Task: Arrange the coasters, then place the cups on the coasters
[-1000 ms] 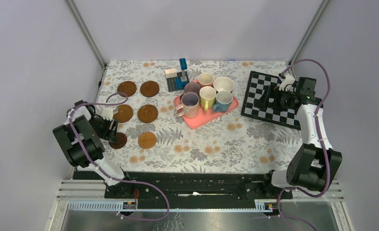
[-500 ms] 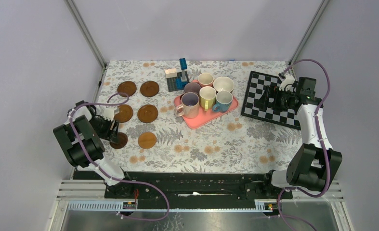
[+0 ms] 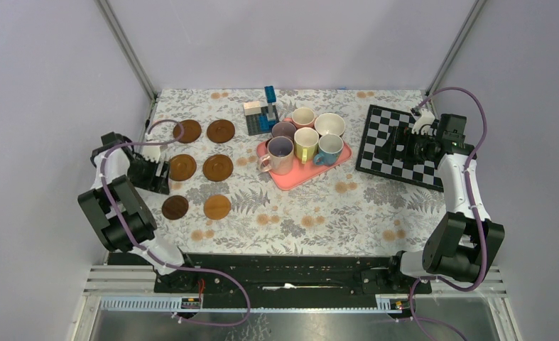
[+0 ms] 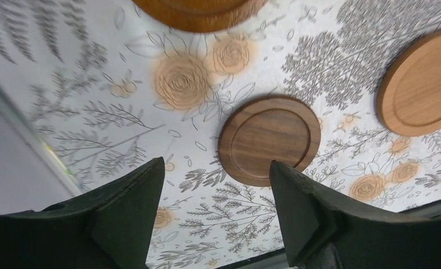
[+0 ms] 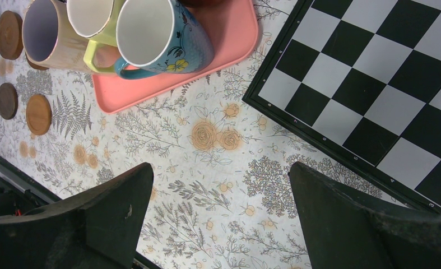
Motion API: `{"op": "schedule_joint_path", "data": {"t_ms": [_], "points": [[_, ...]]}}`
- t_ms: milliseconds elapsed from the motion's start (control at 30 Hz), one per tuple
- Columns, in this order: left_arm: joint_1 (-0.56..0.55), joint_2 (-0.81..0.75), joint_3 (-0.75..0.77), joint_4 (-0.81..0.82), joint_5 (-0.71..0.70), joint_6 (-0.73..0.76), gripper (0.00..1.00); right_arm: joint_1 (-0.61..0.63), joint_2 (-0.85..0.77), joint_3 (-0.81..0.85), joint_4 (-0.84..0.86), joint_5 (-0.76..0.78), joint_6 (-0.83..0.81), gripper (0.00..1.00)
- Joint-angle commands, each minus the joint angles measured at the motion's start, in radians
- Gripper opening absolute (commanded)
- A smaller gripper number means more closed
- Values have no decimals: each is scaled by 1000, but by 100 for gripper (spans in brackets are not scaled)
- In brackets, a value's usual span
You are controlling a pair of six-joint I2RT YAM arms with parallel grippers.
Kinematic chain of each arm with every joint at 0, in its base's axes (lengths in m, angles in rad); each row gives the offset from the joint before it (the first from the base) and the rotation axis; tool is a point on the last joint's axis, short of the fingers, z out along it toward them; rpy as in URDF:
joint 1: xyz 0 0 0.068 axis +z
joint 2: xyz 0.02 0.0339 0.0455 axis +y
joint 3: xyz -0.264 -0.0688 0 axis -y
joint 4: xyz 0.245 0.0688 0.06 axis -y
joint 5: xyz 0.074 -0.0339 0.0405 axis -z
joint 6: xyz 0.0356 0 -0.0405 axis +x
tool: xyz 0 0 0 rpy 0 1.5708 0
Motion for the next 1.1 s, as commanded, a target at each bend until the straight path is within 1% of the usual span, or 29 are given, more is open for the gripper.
{"op": "schedule_joint_path", "data": {"t_ms": [0, 167, 267, 400, 533, 667, 800, 1067], "points": [[-55, -92, 68, 6, 37, -39, 75, -4, -26, 18, -11, -33, -19, 98], [-176, -139, 95, 24, 56, -92, 78, -2, -34, 28, -35, -30, -38, 98], [-270, -167, 125, 49, 68, -136, 82, -2, -40, 40, -44, -25, -40, 98], [-441, -189, 180, 58, 98, -183, 88, -2, -43, 45, -49, -39, -39, 98], [-629, -146, 221, 72, 122, -244, 90, -2, -43, 37, -44, -50, -42, 98], [-770, -84, 214, 132, 85, -300, 89, -2, -46, 15, -34, -51, -46, 98], [-838, -15, 229, 194, 50, -345, 86, -2, -59, -18, 0, -53, -41, 98], [-923, 155, 341, 216, 3, -373, 77, -2, -60, -47, 33, -64, -35, 98]]}}
